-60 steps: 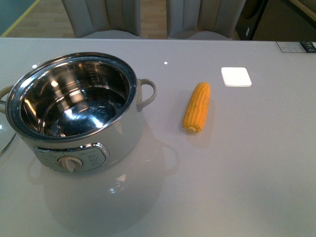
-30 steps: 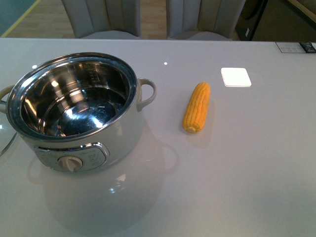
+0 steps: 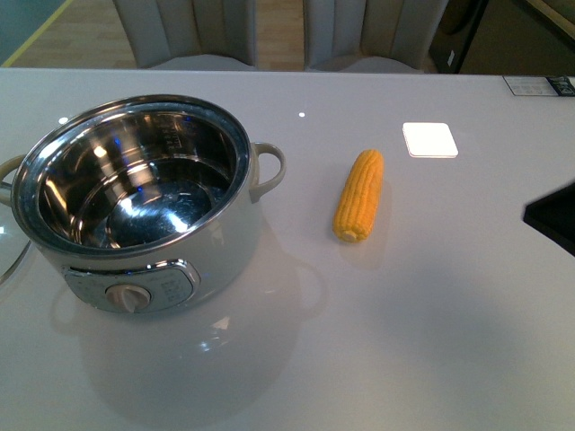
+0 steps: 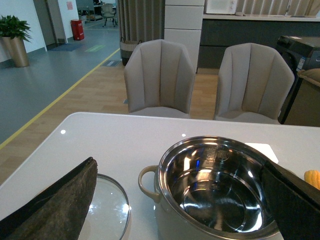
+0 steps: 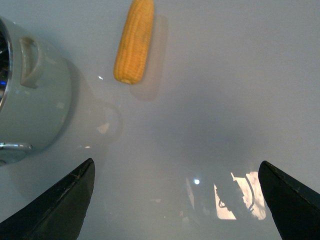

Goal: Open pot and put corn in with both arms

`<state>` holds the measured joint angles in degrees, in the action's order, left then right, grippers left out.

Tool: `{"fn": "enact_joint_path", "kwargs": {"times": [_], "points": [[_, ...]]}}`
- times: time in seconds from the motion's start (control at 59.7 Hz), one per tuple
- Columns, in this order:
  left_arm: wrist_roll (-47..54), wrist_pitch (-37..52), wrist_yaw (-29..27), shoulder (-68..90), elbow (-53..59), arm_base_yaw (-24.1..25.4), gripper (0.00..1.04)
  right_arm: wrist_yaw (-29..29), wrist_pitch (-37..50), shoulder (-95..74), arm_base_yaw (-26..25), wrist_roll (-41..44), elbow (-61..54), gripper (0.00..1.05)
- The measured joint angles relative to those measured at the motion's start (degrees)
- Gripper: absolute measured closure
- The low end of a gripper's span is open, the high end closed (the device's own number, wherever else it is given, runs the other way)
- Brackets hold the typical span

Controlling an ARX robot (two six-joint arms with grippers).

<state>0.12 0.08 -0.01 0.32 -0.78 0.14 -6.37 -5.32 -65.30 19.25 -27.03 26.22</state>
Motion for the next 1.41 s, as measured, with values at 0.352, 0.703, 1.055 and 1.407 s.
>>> {"fn": "enact_joint_path", "kwargs": {"times": [0.352,0.703,1.055,1.407], "points": [[0.00,0.00,0.00,0.00,0.00,0.00,0.07,1.05,12.41,-36.70,0.17,1.75,17.29,0.09],[0.00,0.00,0.00,0.00,0.00,0.00,0.07,-1.33,6.88,-50.99,2.64,0.26,32.70,0.09],[0.00,0.00,0.00,0.00,0.00,0.00,0.07,-1.38,7.10,-52.46,3.34,-0.66,34.88,0.09],[0.00,0.00,0.00,0.00,0.00,0.00,0.07,-2.82,7.82,-52.52,3.43,-0.63,34.88,0.09]]}}
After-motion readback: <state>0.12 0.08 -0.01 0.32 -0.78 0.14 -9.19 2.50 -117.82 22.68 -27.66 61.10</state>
